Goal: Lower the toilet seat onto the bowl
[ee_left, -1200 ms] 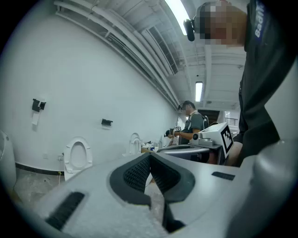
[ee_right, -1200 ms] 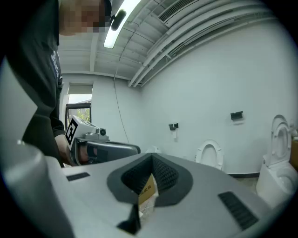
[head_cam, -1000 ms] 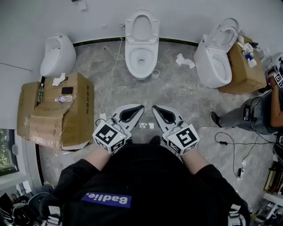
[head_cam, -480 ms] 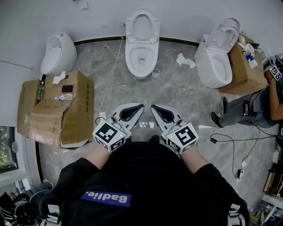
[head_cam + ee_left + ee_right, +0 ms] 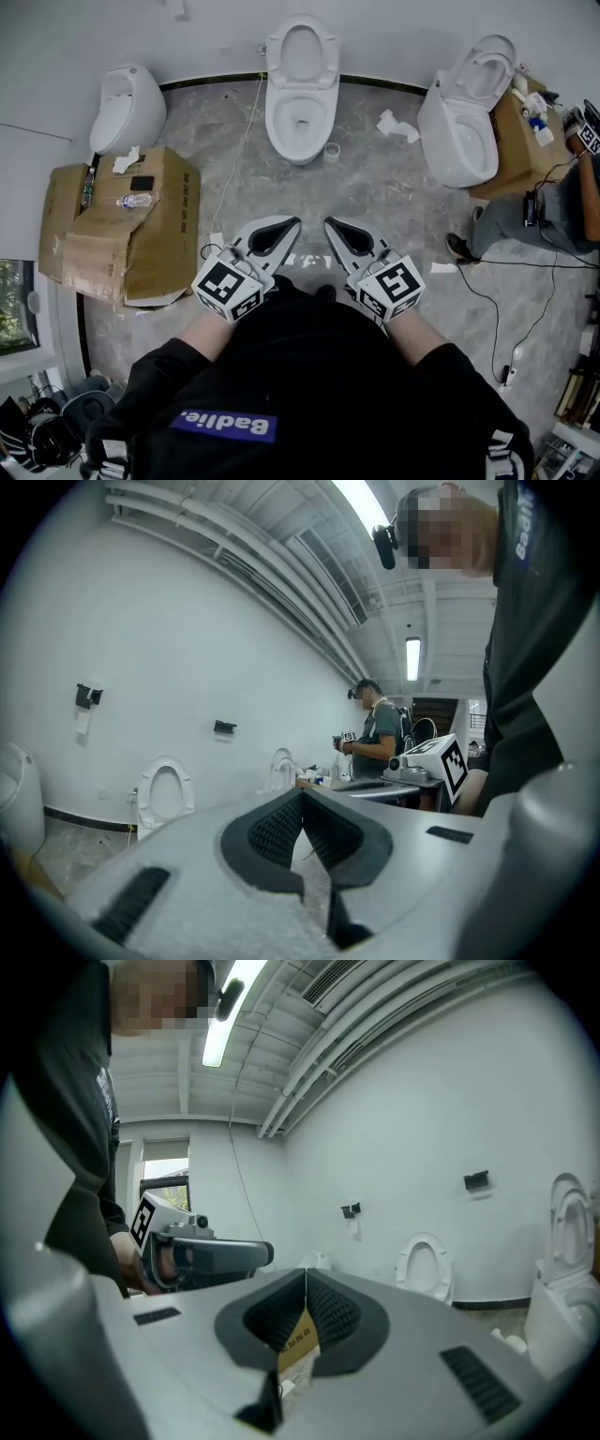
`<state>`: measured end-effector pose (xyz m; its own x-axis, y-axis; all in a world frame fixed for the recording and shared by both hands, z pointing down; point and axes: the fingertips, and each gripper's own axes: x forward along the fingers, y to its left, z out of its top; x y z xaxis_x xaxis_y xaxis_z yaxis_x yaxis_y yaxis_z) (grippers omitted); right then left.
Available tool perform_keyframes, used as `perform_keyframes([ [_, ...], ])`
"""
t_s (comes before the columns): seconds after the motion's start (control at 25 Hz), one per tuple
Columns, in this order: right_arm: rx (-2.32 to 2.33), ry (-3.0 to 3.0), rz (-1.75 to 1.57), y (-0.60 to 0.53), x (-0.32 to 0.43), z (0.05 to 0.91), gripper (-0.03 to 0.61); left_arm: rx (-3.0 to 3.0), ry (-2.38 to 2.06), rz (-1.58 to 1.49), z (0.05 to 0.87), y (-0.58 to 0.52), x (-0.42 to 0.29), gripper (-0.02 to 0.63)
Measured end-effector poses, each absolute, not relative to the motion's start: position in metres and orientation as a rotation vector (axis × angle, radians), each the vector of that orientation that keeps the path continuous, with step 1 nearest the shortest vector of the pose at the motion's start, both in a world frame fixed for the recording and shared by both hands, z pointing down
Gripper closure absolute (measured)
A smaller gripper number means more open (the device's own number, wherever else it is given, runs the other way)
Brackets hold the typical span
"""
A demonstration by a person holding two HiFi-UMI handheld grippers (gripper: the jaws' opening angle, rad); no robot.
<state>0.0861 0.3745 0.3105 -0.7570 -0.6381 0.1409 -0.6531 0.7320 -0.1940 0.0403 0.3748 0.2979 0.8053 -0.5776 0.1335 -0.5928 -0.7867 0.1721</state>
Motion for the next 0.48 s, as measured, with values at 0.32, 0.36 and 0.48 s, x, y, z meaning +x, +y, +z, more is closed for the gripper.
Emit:
perform_keyframes([
  [0.32,1.062,-2.837,0.379,0.330,0.076,0.320,0.551,2.805,-0.936,0.102,0.297,0.328,0.024,0.597],
  [0.36,1.065,-2.833,0.374,0.321,0.072,0.320,0.551,2.810,-0.928,0.100,0.297,0.318,0.021,0.597],
  [0.48,1.071,-2.820,0.367,0.289,0.058,0.319,0.551,2.816,-0.896,0.097,0.301,0.287,0.010,0.597],
])
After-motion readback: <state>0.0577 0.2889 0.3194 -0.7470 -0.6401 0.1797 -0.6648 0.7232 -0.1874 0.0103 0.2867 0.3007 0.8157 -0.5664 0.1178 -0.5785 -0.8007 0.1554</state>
